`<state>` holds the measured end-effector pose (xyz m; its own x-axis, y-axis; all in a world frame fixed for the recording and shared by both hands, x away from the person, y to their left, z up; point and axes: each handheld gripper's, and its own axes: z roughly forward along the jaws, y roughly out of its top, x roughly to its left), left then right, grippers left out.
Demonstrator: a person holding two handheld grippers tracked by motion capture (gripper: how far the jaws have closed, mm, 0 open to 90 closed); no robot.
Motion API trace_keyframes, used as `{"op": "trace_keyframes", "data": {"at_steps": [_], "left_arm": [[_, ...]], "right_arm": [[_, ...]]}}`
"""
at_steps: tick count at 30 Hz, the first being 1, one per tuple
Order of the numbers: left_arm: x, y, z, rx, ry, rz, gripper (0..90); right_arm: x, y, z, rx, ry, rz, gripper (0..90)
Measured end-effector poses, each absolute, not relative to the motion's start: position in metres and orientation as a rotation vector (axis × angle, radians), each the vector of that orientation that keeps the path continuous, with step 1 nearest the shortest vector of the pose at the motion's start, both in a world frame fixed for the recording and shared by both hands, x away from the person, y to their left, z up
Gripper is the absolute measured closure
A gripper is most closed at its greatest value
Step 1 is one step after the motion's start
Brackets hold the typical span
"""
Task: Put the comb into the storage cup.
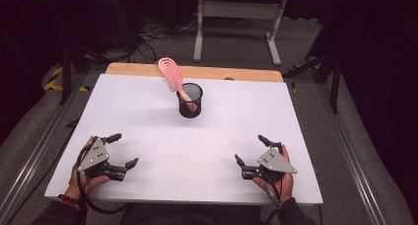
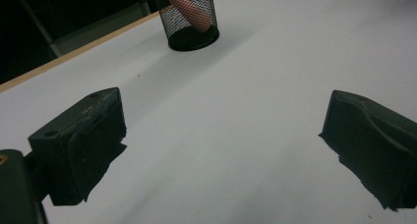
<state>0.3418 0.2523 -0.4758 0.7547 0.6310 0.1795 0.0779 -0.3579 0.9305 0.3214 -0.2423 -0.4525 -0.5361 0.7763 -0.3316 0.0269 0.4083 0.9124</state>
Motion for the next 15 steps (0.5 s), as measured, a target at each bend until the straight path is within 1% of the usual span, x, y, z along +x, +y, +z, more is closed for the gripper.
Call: {"op": "trace_keyframes", "data": {"at_steps": [15], "left_arm": [[0.3450,0.2496,-0.4770,1.883,0.555,0.623,3.8]], "right_arm": [[0.3229,-0.2473,-0.4553,0.701,1.850,1.204,6.1]]}}
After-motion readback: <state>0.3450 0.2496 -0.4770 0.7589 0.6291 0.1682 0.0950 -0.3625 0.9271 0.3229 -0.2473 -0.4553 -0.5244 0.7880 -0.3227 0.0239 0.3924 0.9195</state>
